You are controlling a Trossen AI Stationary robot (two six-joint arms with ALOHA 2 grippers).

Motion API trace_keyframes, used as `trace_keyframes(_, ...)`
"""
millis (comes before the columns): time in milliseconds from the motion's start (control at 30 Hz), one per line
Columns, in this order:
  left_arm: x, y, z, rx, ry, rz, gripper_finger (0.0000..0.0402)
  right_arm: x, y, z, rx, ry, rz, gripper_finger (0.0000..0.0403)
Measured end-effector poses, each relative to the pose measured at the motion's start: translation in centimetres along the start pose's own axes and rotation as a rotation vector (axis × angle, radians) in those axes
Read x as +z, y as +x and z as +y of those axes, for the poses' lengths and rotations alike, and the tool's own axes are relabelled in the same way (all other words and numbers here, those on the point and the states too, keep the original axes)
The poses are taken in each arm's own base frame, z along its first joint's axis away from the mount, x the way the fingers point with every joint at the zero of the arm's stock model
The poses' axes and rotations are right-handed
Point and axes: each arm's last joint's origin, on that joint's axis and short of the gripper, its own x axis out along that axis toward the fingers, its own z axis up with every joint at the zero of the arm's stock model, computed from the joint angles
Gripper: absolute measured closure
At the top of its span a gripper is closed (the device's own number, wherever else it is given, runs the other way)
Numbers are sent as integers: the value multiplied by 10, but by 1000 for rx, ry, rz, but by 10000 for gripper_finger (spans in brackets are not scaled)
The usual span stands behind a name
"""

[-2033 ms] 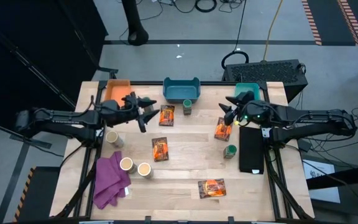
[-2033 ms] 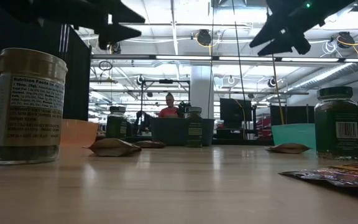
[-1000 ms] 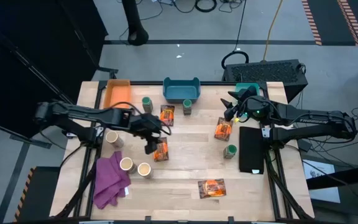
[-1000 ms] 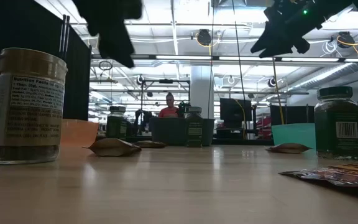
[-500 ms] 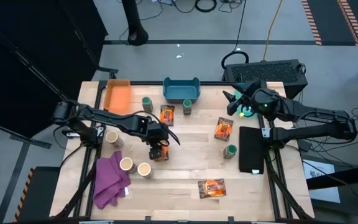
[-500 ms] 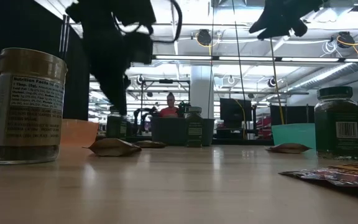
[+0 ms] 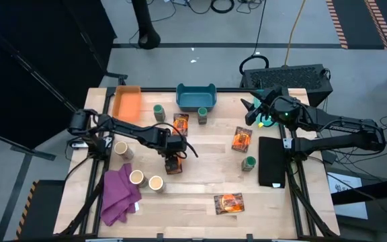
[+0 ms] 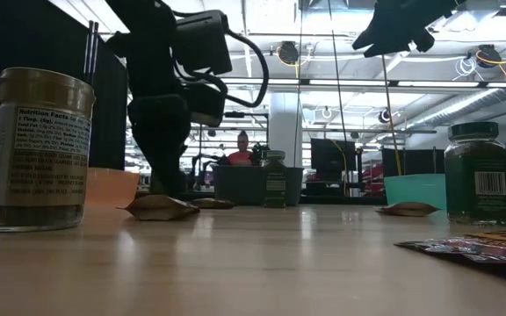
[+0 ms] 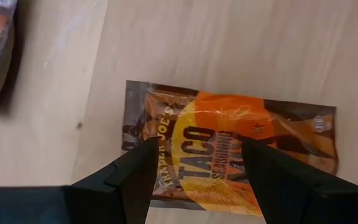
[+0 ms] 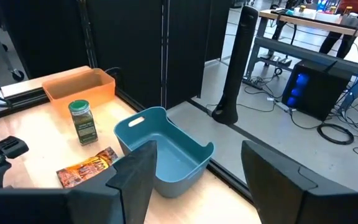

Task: Sort spices by type
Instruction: Put the orange seasoning into the dark blue bin

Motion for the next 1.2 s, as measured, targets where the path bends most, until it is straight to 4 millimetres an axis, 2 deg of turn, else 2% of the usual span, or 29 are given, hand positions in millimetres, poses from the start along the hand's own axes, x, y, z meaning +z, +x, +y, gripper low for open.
trace_keyframes(333,0,18,4,12,35,52,171,0,0,0,0,-7,-1,186)
trace_keyframes(433,0,20,4,13,43,59,199,0,0,0,-1,-7,-1,186)
trace_keyframes(733,-1,21,4,14,45,64,335,0,0,0,-1,-24,-1,186)
trace_keyframes(867,-1,21,4,15,45,61,380,0,0,0,-1,-25,-1,186)
trace_keyframes(1067,1,15,4,19,46,37,390,0,0,0,0,-25,-1,186)
trace_keyframes(1200,0,2,5,59,46,6,391,0,0,0,-1,-26,0,186)
